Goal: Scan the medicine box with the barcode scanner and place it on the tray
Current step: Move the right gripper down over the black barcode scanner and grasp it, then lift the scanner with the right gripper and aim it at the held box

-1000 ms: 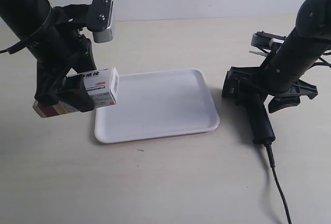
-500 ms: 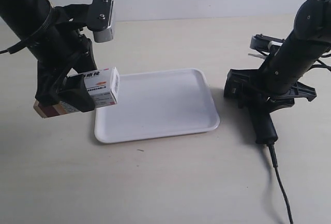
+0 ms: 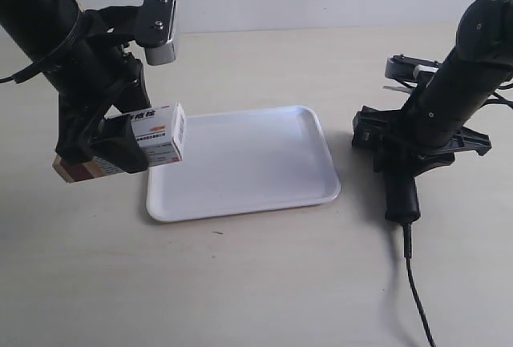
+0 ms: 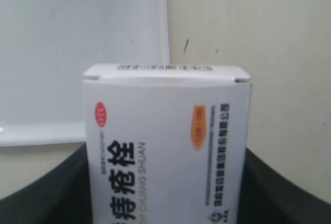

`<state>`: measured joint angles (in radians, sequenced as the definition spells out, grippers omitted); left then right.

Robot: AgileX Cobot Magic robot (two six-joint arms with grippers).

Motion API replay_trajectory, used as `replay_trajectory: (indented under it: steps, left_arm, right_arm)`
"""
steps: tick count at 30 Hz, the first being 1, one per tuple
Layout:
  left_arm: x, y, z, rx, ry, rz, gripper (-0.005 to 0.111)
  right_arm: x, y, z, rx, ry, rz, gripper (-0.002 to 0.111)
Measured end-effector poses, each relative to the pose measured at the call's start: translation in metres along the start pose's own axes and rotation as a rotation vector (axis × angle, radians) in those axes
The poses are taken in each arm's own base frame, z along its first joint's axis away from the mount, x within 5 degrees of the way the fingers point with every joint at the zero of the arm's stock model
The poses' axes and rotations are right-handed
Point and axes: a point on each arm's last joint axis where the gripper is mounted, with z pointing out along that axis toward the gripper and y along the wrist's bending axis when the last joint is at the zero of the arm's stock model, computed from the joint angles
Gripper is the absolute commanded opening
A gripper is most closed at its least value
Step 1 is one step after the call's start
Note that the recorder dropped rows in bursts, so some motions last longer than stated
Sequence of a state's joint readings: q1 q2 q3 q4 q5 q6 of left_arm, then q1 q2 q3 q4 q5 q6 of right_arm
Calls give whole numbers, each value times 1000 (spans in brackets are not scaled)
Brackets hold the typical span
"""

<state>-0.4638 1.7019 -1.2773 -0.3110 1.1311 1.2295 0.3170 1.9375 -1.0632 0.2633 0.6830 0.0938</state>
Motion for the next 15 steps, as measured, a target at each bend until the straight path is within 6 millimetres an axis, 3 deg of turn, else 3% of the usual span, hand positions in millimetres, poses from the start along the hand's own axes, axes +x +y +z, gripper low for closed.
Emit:
replay_trajectory:
  steps: [4, 8, 12, 15]
  left_arm:
    - [-1, 1, 0, -10, -6, -1, 0]
    - [-1, 4, 4, -23, -12, -6, 0]
    - [-1, 14, 29, 4, 8, -13, 0]
    - [-5, 14, 43, 30, 22, 15, 0]
  right_arm:
    - [5, -1, -10, 27, 38, -50, 0]
    - [12, 4, -43, 17, 7, -91, 0]
    - [27, 31, -68, -13, -35, -202, 0]
    - [41, 53, -69, -24, -12, -289, 0]
